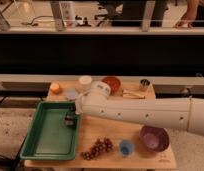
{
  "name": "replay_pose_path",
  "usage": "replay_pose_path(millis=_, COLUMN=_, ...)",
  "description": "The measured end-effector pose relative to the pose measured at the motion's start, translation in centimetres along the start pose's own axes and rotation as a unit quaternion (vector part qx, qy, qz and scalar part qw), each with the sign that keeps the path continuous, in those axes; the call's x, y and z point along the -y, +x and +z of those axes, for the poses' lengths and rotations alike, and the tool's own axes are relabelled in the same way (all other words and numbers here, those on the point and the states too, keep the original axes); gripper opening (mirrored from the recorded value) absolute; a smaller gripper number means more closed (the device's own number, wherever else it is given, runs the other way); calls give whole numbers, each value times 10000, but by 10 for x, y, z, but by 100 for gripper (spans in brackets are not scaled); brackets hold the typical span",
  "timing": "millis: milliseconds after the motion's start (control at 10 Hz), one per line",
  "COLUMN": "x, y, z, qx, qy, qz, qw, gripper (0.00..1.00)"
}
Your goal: Wipe tray with brush
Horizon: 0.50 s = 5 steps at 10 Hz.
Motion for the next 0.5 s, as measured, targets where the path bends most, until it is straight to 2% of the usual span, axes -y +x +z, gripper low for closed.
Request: replay_pose_path(millis=500, x=25, y=2, z=19, qx=74, qy=8, qz=-78, qw=9999, gripper=0)
